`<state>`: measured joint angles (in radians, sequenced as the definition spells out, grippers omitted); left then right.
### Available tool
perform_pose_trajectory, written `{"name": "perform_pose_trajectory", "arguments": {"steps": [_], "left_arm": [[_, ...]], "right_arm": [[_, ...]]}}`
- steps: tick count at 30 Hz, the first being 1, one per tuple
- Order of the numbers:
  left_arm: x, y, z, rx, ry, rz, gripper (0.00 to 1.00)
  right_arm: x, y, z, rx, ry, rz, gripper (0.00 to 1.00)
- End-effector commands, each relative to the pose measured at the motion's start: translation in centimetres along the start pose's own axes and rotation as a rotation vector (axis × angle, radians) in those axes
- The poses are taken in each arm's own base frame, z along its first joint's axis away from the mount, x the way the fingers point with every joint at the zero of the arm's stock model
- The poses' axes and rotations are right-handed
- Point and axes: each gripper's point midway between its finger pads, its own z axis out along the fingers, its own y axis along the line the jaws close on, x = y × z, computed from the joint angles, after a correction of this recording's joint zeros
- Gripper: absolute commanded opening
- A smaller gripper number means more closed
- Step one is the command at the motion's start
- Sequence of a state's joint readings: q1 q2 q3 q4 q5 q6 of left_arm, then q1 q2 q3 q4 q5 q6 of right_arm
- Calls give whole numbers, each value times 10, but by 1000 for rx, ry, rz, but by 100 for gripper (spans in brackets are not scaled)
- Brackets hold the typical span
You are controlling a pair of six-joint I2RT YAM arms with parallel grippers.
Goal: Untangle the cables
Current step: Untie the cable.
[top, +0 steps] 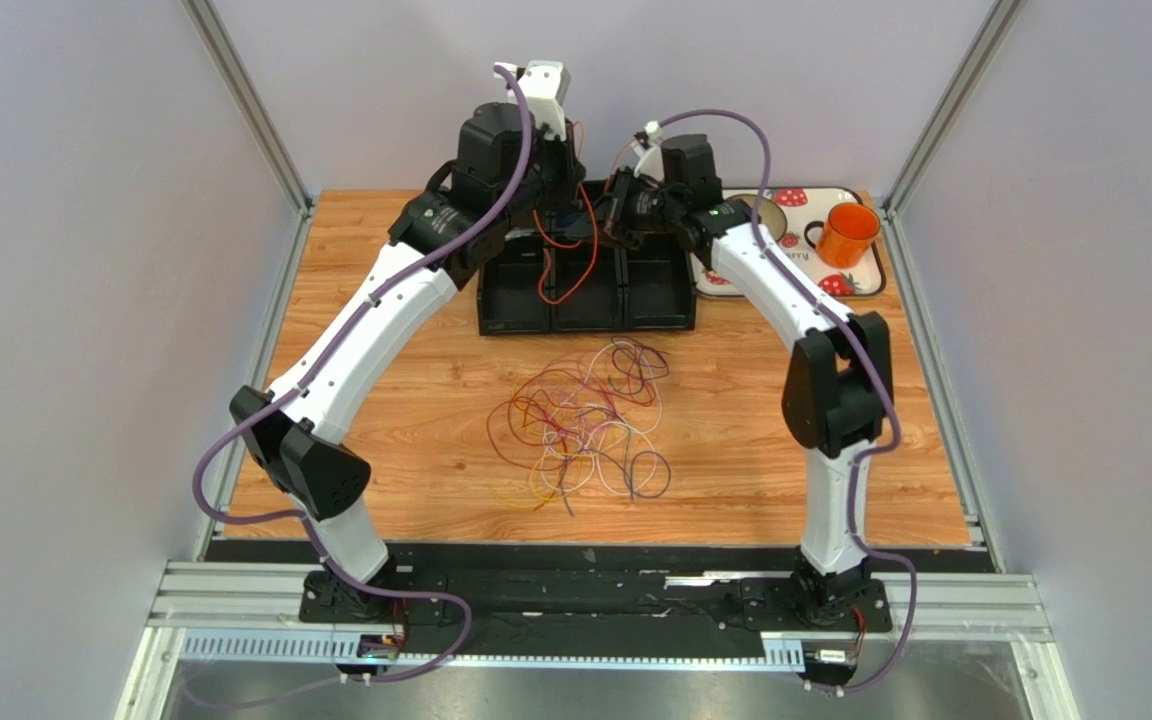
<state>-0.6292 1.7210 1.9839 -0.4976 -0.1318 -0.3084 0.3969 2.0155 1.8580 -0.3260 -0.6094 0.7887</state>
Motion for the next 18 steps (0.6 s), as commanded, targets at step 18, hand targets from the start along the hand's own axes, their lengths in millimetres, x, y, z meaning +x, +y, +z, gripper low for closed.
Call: {"name": "perform_pose_trajectory", "arguments": {"steps": [18], "left_arm": [[19,22,19,-51,19,-15,0]], "right_arm": [[28,-23,70,-281,271,222,6]]}}
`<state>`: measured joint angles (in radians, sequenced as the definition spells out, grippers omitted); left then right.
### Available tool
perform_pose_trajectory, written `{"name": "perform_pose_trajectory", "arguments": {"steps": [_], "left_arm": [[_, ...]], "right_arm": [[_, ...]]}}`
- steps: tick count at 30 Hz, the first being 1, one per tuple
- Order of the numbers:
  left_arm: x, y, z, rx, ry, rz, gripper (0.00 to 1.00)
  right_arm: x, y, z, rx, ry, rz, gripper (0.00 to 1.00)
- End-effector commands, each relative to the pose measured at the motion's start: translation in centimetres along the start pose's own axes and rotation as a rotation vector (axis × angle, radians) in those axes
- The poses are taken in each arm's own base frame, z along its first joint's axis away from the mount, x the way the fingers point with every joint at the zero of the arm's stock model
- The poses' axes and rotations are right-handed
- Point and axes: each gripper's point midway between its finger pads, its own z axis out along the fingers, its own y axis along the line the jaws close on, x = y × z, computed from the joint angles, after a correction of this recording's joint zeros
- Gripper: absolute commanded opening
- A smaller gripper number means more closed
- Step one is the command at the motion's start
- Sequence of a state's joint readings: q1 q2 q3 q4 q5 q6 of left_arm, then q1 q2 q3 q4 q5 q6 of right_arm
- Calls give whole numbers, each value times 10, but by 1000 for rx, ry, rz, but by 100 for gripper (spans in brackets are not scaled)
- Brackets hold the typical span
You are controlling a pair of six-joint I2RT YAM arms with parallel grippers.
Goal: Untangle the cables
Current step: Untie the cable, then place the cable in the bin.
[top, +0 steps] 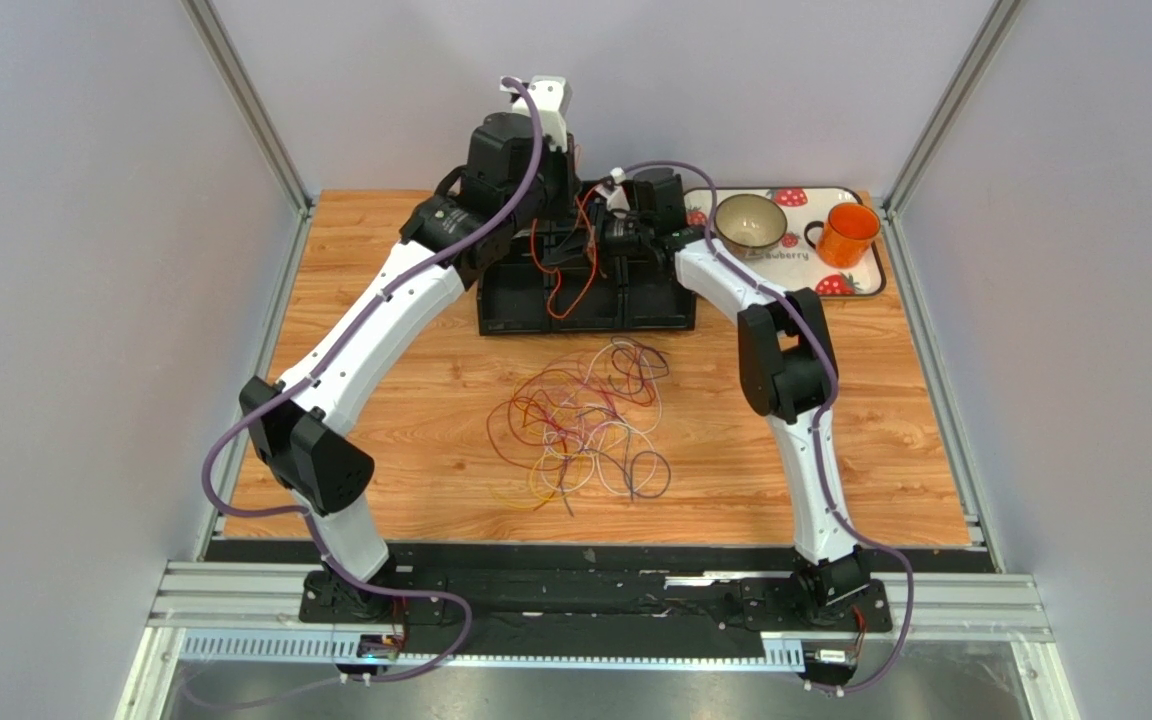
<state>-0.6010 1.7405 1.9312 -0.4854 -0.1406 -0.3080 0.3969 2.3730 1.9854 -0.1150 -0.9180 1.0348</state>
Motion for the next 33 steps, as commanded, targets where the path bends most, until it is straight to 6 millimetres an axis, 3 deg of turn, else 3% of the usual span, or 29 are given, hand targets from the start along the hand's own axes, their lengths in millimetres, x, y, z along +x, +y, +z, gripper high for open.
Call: {"name": "perform_pose_trajectory", "arguments": {"steps": [1,3,4,6,7,13,19,25,29,33], "left_arm": [[-6,1,3,3,-34,-20,0],[-7,1,3,2,-36,-22,0],[-7,1,3,0,-36,-22,0],[-8,2,2,-3,-40,-20,0],[-9,2,2,-7,-41,-18,0],[-19,7,0,-27,-49,-6,0],[-48,18,-12,-77,-101,20,0],[-107,30,-65,-122,-240,37,0],[-152,40,-123,-174,-369,62,0],[-182,51,-178,-220,-464,65,0]], "right_arm": [[-1,31,-1,-101,31,-43,10],[-1,29,0,-98,31,-40,18],[0,27,0,-92,33,-35,28],[0,26,0,-85,33,-34,35],[1,23,-1,-73,35,-31,46],[5,6,-3,5,23,-17,66],[12,-3,-10,73,19,-21,82],[8,-11,-20,110,-3,-18,88],[9,-15,-22,130,-7,-22,89],[9,-17,-23,134,-4,-22,89]]}}
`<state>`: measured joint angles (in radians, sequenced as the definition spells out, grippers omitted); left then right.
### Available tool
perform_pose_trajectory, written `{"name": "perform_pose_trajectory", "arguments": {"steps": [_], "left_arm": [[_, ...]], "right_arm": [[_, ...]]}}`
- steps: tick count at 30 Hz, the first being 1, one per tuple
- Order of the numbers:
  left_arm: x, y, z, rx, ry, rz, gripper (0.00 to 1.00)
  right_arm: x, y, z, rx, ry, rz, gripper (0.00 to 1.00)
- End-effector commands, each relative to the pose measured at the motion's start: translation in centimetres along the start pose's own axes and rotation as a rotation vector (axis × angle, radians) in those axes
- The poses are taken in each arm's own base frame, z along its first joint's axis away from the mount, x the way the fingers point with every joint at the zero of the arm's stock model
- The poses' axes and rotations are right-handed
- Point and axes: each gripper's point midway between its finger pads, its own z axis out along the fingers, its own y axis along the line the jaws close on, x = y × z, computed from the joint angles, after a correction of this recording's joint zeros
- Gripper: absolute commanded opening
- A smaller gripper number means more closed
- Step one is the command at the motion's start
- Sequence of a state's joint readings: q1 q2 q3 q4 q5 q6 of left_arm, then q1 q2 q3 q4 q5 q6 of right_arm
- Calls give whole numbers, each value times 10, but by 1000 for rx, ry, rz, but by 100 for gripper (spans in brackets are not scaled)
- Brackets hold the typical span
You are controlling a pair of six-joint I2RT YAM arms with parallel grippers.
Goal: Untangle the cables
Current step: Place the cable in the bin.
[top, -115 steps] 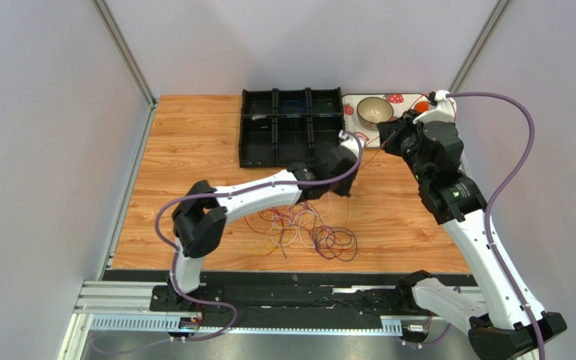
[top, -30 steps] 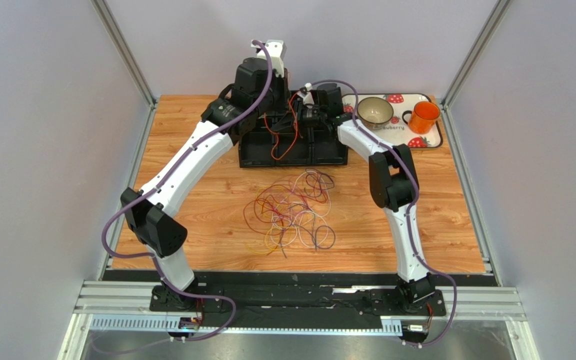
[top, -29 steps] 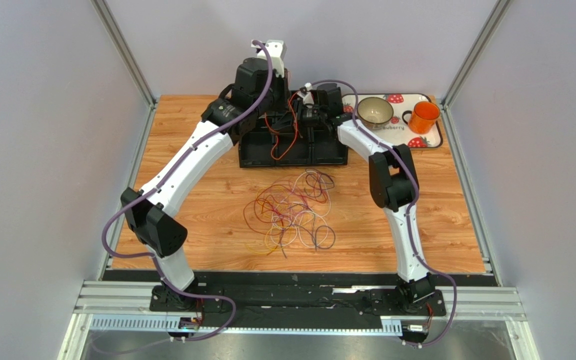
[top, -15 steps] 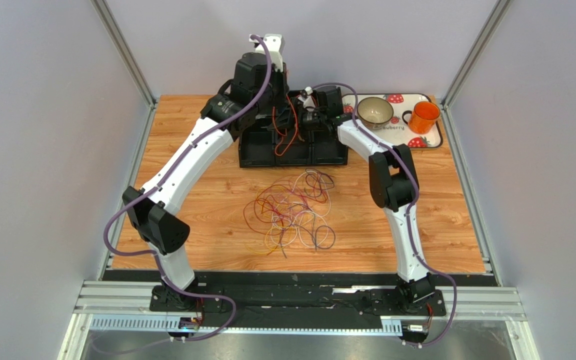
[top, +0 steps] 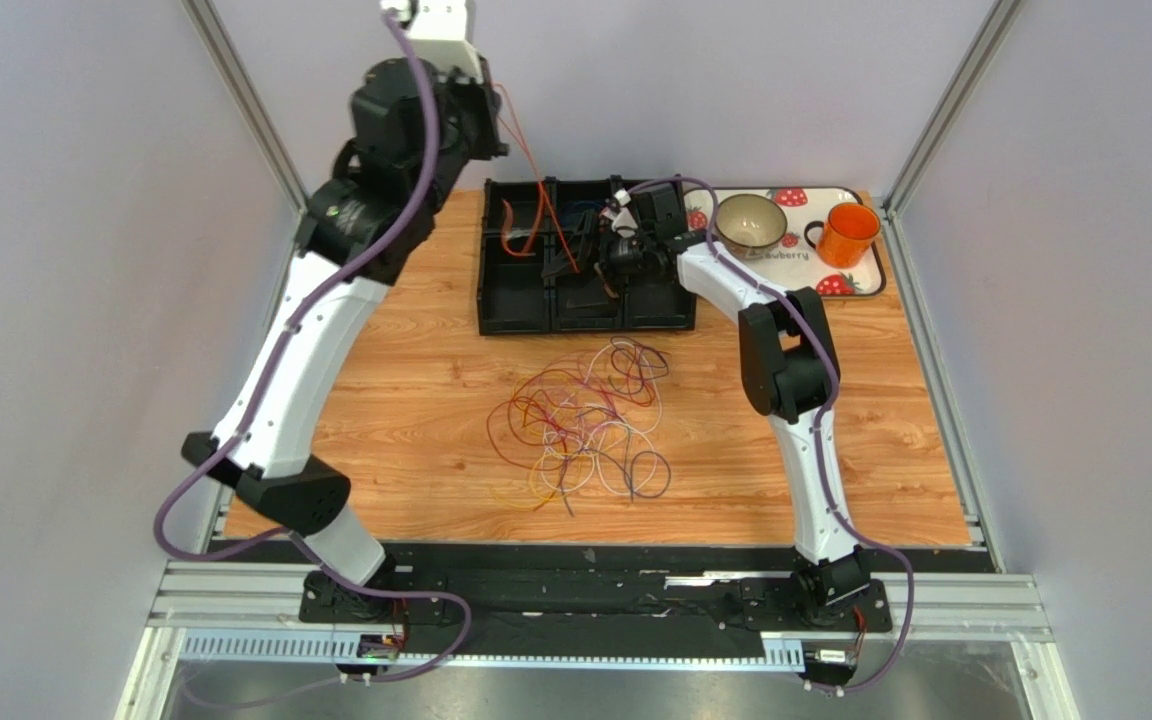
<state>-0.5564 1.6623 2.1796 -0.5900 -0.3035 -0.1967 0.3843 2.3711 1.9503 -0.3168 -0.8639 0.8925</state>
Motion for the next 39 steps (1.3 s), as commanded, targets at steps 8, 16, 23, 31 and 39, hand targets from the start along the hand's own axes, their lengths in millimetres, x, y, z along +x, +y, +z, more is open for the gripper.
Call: {"name": "perform_pose_trajectory", "arguments": {"steps": [8,16,23,31,39], "left_arm": [[-164,63,-196,-66,-447,-72,0],[-166,68,-231,-30,-480,-90,0],[-138,54,-168,-48,-378,-2,0],[-143,40,-123,-32,-369,30,0],[-151,23,-93,28,-412,7,0]], "right_arm": [[-4,31,-22,-18,-38,-58,89],[-9,41,-34,-13,-70,-62,89],[2,46,-58,60,-115,-91,89],[49,45,-107,155,-174,-180,89],[79,24,-188,287,-422,-168,89]]}}
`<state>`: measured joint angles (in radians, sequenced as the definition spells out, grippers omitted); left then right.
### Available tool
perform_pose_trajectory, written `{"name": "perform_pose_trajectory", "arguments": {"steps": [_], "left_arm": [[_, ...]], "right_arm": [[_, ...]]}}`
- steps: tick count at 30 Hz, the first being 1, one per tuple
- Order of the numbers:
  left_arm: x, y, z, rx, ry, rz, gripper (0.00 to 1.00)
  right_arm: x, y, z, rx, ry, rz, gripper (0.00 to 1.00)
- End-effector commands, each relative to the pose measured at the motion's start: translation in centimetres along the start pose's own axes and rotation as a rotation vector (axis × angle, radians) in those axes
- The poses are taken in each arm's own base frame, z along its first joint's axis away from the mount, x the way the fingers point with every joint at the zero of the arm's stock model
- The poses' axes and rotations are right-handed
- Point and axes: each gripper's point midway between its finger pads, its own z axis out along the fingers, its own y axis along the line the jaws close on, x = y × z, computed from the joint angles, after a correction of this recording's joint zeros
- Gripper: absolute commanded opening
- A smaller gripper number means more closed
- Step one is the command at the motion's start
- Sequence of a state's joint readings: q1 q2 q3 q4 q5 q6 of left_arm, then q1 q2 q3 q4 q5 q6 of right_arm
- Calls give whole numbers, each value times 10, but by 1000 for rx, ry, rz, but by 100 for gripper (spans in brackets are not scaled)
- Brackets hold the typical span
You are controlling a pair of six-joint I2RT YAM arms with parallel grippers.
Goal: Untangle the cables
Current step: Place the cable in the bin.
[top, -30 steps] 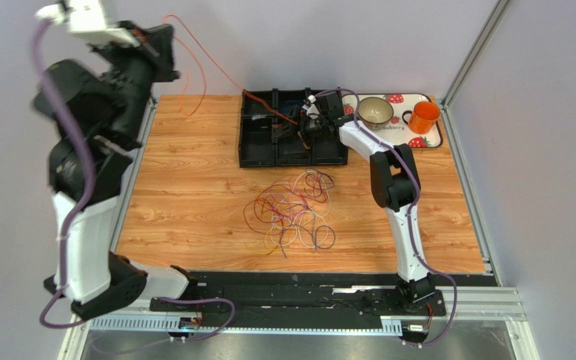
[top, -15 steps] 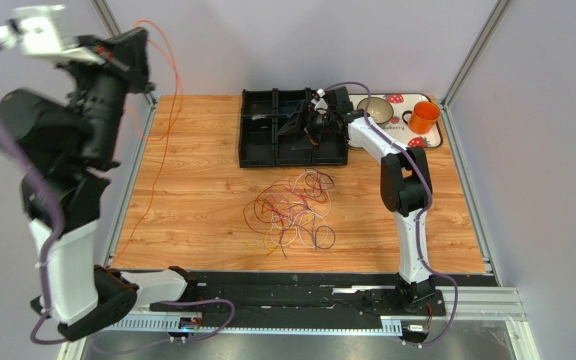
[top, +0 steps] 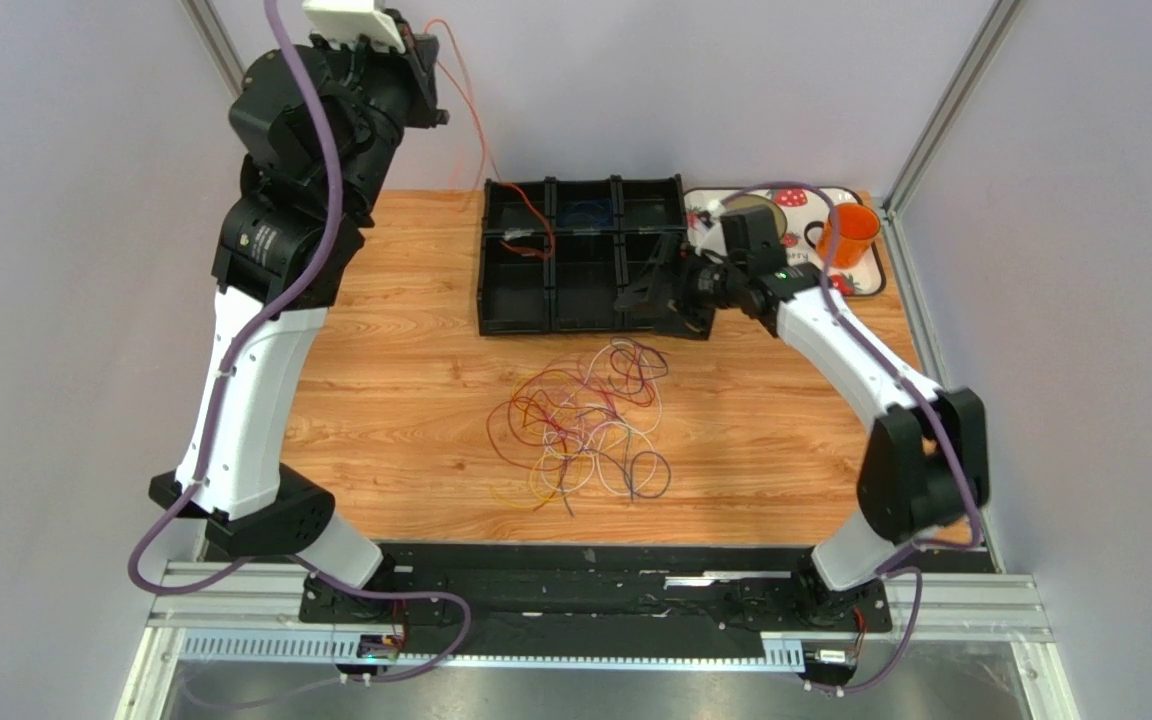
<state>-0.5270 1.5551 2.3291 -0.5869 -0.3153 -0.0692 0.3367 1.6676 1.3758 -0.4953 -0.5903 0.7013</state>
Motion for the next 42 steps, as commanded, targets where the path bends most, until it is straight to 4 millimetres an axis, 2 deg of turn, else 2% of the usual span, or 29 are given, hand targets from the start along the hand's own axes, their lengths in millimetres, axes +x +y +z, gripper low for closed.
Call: {"name": "perform_pose_trajectory", "arguments": {"steps": [1,2,3,4,8,9,11,12,17,19,20,24,28,37,40,42], "left_arm": [[-49,-9,0,63,-168,-62,0],[-46,-10,6,70,-165,-68,0],[-45,-13,10,80,-169,-73,0],[-37,-19,20,95,-155,-77,0],[-19,-24,44,94,-133,-78,0],[-9,-26,53,94,-117,-76,0],[-2,-22,61,85,-110,-80,0],[7,-24,70,91,-95,-81,0],[36,-8,91,46,-49,-69,0],[40,-2,95,36,-51,-76,0],[52,0,99,34,-29,-85,0],[61,11,105,20,-23,-103,0],[65,13,113,28,-18,-107,0],[44,11,121,76,-70,-138,0],[58,0,127,131,-49,-173,0],[81,-8,133,163,2,-208,0]], "right_arm": [[-10,-14,-53,85,-233,-19,89],[-5,-20,-57,101,-263,-12,89],[-2,-14,-70,90,-296,-27,89],[1,-14,-75,89,-308,-33,90],[19,-20,-85,102,-294,-66,89],[22,-18,-89,97,-297,-76,89],[27,-21,-91,98,-283,-75,89],[31,-21,-93,94,-280,-85,89],[40,-24,-97,103,-264,-109,89],[42,-24,-100,105,-262,-120,89],[42,-22,-101,101,-265,-123,89],[42,-20,-105,97,-274,-141,89],[40,-19,-104,99,-275,-150,89],[37,-21,-97,100,-264,-137,88],[37,-24,-94,101,-261,-130,88],[38,-25,-93,101,-256,-125,88]]}}
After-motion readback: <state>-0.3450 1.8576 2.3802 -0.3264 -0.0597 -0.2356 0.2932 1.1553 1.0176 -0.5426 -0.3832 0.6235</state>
